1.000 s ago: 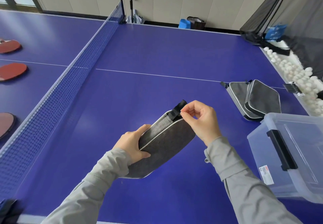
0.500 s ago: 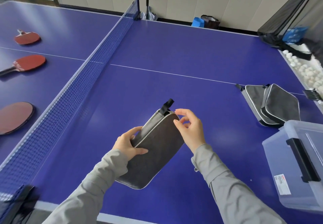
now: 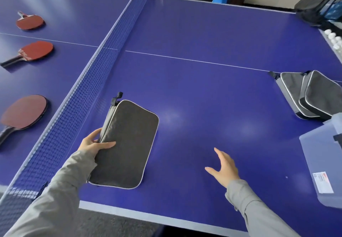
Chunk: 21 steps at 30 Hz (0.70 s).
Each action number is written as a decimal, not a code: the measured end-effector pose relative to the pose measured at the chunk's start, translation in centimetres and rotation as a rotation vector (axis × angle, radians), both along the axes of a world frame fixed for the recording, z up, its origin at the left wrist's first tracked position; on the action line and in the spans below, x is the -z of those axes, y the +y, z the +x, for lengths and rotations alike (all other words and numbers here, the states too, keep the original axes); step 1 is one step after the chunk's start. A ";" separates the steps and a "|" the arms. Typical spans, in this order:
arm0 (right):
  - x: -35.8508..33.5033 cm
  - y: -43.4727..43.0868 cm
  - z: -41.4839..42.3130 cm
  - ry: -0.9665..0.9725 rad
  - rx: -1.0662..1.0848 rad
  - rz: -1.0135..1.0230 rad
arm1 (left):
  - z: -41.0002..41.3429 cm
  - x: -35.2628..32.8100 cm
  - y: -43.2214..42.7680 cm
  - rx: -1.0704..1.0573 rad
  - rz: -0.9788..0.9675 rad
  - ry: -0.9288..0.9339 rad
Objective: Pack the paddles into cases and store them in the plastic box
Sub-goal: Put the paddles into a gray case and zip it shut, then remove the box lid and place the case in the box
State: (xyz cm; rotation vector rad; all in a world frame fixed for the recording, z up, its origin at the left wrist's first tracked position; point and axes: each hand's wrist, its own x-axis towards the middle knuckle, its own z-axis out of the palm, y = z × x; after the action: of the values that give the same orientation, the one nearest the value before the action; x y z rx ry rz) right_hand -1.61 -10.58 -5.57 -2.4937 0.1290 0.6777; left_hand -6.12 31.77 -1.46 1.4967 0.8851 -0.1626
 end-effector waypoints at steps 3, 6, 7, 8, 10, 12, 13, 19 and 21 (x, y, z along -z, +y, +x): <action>1.1 -0.1 -0.9 0.017 -0.031 -0.077 | -0.7 1.1 3.0 -0.049 -0.008 0.054; 1.6 0.2 -1.3 0.016 -0.069 -0.136 | -0.9 2.1 5.0 -0.093 -0.023 0.098; 1.7 0.3 -1.3 0.014 -0.092 -0.164 | -0.9 2.3 5.5 -0.100 -0.022 0.113; 1.8 0.4 -1.3 0.012 -0.114 -0.188 | -0.9 2.6 5.9 -0.105 -0.022 0.123; 2.0 0.6 -1.3 0.017 -0.134 -0.209 | -0.8 3.2 6.5 -0.106 -0.003 0.133; 2.3 0.7 -1.6 0.030 -0.118 -0.196 | -0.7 3.8 6.9 -0.105 0.060 0.141; 2.4 0.7 -1.7 0.036 -0.106 -0.192 | -0.8 4.1 7.1 -0.106 0.091 0.145; 3.4 0.8 -2.7 0.067 -0.148 -0.268 | -2.0 6.9 7.4 -0.176 0.170 0.126; 3.7 0.8 -2.8 0.067 -0.164 -0.297 | -2.3 7.7 7.6 -0.177 0.186 0.117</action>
State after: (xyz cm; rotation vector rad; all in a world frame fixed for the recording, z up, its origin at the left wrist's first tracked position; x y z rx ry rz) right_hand -4.41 -9.78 -9.23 -2.7890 0.0534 0.8653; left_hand -8.44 39.37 -9.16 1.5832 1.1475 -0.0387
